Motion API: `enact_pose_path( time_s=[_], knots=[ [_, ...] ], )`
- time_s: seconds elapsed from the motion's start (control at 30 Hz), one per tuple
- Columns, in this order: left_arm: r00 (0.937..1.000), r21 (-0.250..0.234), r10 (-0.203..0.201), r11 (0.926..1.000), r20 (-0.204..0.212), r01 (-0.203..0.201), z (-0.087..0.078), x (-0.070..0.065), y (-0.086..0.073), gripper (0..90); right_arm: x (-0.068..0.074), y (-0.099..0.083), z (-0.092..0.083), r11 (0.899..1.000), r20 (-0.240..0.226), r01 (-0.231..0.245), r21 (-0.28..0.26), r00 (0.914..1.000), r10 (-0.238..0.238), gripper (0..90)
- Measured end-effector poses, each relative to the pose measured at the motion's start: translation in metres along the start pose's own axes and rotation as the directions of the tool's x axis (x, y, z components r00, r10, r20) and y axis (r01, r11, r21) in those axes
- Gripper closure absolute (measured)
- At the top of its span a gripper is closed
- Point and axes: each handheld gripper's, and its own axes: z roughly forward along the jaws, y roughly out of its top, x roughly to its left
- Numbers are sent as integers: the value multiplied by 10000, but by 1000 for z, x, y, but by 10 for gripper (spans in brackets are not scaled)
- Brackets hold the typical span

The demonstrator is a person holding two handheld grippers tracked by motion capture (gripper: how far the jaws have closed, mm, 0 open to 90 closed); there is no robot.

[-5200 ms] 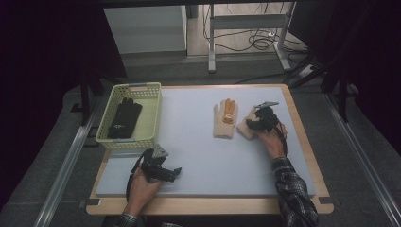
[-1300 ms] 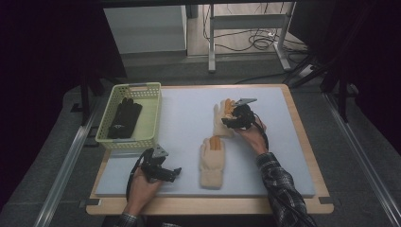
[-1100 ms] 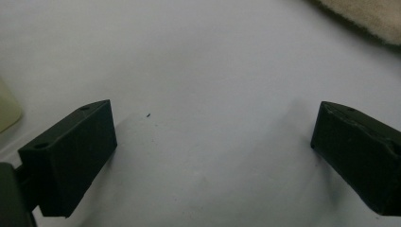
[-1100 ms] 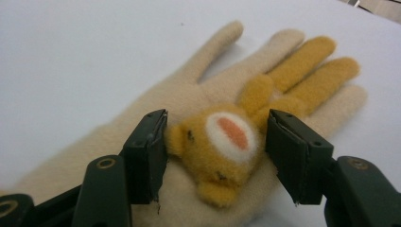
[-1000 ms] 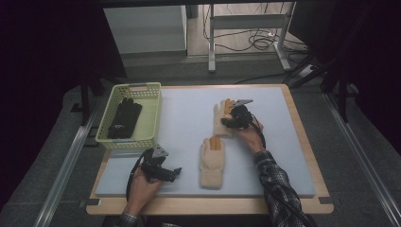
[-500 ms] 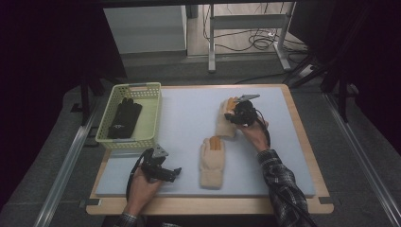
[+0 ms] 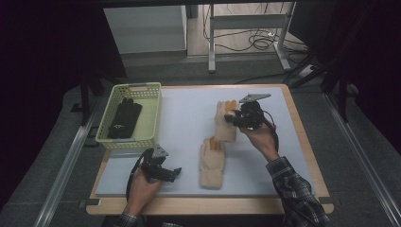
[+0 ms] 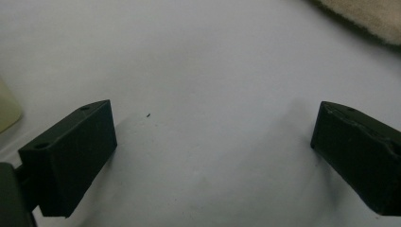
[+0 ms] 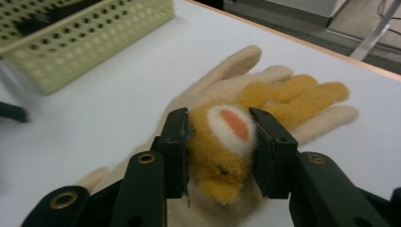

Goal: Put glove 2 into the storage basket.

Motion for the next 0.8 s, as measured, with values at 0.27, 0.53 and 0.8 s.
enact_pose_path(
  time_s=[0.27,0.53,0.8],
  knots=[
    [10000,-5,25,10000,-17,-25,0,0,0,11,37,-10,-16,9997,-595,178,167,9981,-168,596],
    [10000,-52,0,10000,-18,0,0,0,0,12,76,-30,-24,9995,-1072,131,300,9942,-98,595],
    [10000,-74,-25,10000,-23,25,1,0,0,12,98,-55,-16,9989,-1036,-188,438,9943,232,594]
  ],
)
